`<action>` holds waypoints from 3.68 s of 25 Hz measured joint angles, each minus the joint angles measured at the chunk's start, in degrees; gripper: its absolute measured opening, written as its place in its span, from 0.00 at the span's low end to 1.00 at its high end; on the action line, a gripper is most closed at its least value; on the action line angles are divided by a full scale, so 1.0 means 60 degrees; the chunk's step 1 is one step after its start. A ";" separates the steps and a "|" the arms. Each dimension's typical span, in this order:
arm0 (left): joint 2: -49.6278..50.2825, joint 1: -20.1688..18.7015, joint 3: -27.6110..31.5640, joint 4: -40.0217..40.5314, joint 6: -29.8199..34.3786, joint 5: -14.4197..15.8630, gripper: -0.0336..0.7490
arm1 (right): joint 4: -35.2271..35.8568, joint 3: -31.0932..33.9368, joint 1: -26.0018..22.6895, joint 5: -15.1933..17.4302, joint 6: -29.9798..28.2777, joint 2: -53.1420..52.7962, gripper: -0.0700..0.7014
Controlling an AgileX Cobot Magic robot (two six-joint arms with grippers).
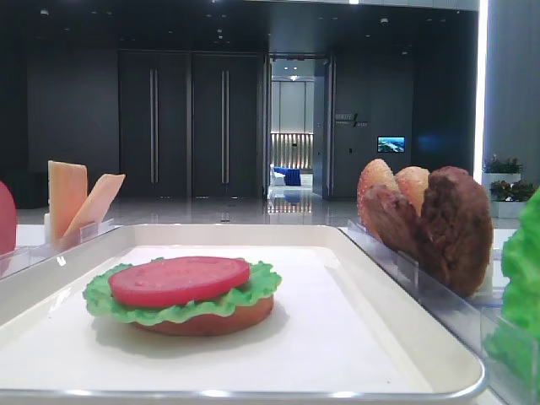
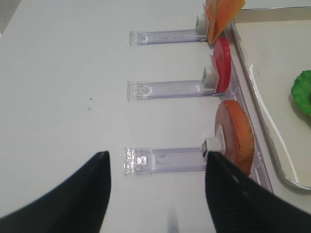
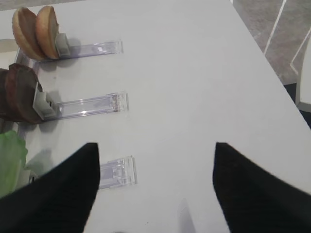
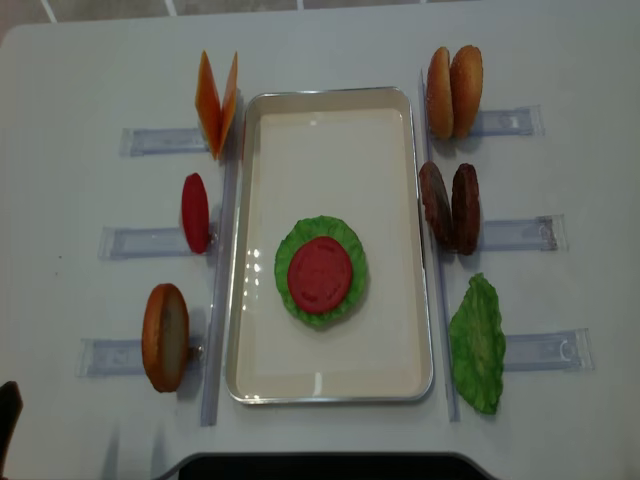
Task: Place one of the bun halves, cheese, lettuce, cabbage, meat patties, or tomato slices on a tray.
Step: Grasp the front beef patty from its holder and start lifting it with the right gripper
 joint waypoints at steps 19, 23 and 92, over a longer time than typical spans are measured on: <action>0.0000 0.0000 0.0000 0.0000 0.0000 0.0000 0.64 | -0.0050 -0.6236 0.0000 -0.0170 -0.0222 1.3274 0.67; 0.0000 0.0000 0.0000 0.0000 0.0000 0.0000 0.64 | 0.0003 -0.7210 0.0000 0.0178 -0.0243 1.4275 0.67; 0.0000 0.0000 0.0000 0.0000 0.0000 0.0000 0.64 | -0.1377 -0.9771 0.6741 0.1069 0.4219 1.8923 0.22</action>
